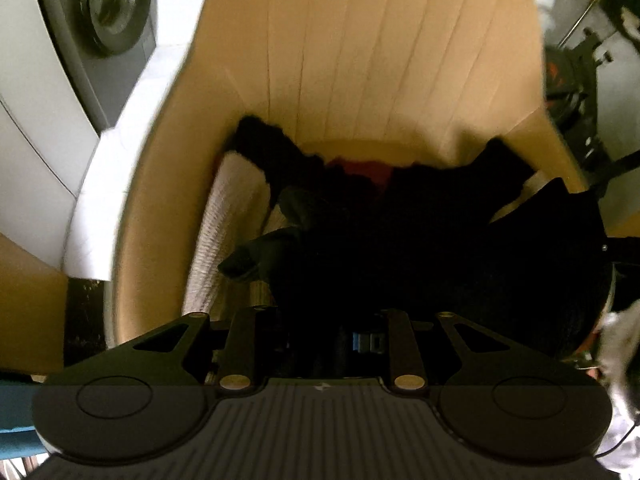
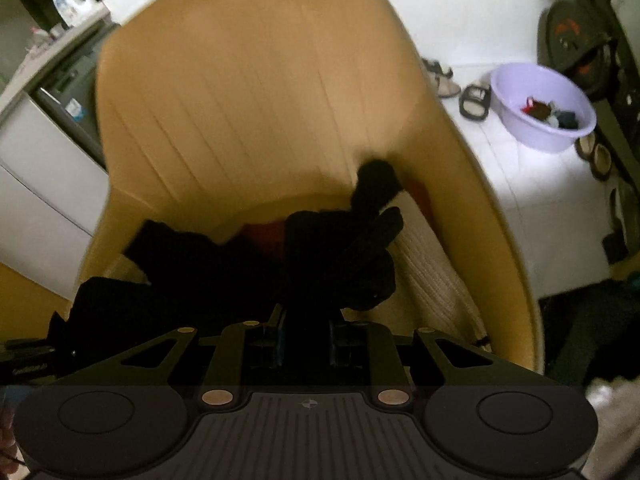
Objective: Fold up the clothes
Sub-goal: 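Lower the black sweater with both grippers onto the clothes stack on the chair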
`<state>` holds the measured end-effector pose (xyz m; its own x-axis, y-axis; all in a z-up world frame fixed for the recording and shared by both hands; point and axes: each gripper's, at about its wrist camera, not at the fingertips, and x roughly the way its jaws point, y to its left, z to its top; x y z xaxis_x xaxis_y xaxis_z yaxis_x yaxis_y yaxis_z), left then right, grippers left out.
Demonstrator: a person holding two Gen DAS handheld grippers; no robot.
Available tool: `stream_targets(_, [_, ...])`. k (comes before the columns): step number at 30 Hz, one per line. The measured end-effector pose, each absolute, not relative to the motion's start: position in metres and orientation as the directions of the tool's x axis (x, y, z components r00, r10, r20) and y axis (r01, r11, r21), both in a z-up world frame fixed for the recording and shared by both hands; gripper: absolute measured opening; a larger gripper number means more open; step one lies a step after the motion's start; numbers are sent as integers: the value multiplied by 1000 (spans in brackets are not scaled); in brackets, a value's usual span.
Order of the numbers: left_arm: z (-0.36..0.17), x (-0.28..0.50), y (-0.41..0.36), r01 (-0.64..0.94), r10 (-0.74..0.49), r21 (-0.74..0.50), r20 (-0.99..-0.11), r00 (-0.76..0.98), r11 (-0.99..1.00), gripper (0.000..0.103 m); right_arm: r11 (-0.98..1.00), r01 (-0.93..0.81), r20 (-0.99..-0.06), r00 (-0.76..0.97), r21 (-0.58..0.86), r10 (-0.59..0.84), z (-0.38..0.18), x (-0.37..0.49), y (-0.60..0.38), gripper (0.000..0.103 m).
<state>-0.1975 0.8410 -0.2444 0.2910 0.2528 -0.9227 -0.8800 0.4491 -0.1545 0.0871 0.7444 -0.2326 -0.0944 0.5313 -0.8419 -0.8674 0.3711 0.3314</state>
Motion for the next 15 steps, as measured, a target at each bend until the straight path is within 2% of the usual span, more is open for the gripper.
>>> stream_targets(3, [-286,-190,854,-891,201,-63,-965,170,450,34,324,-912,-875,-71,251,479,-271,85,766,21])
stream_targets(5, [-299,-185,860,-881,189,-7,-976,109,473,39,310,-935,-905,-26,173,425,-290,85,780,30])
stream_targets(7, [-290,-183,862,-865,194,0,-975,112,502,41,316,-943,-920,30,103,390,-296,89,791,34])
stream_targets(9, [-274,-184,861,-851,220,9,-967,126,525,55,340,-936,-914,57,91,403,-284,98,793,42])
stream_targets(11, [-256,-191,860,-848,250,-3,-955,160,530,62,354,-930,-896,67,103,439,-268,107,790,48])
stream_targets(15, [-226,-205,862,-860,264,-93,-930,255,502,61,294,-940,-872,-9,175,489,-242,110,778,48])
